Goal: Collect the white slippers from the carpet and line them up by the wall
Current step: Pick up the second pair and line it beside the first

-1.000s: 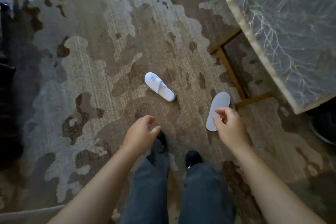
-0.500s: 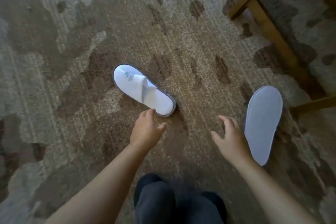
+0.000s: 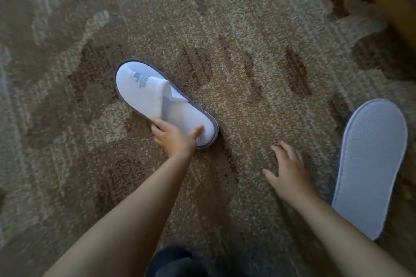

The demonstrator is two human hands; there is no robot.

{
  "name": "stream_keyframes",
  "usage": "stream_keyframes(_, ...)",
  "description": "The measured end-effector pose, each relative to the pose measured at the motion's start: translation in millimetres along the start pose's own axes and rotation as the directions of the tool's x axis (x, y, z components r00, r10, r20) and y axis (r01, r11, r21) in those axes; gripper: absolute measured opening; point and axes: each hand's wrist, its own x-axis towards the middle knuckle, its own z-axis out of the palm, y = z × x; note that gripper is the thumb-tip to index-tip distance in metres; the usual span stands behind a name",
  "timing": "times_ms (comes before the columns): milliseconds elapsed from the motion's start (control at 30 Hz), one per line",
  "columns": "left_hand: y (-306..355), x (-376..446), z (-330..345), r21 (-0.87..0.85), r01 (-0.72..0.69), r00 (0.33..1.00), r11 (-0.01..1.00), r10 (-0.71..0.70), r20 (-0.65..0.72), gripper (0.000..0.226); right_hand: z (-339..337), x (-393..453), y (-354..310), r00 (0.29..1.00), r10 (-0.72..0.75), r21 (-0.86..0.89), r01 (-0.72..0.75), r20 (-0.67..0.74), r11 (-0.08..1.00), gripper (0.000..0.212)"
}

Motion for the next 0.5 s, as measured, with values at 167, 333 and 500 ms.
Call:
stream_keyframes(167,-7.6,9.1,-1.4,0.001,-0.028,0.998,1.0,0.028,-0.064,0.117,5.3,-1.0,0.0,0.999,-0.003,0.013,0.003,-0.04,1.0,0.062)
stream_keyframes(333,-2.6,6.1,-7.5,-0.104,-0.135,0.99,0.985,0.13,-0.054,0.078,9.0,-3.3,0.0,0.999,-0.022,-0.023,0.021,-0.04,1.0,0.063)
stream_keyframes(500,11.1,-14.5,-0.1,-0.225,-0.266,0.948,0.937,0.297,0.115,0.035,-0.1,-9.3,7.9,0.996,-0.005,0.162,0.019,-0.092,0.987,0.058)
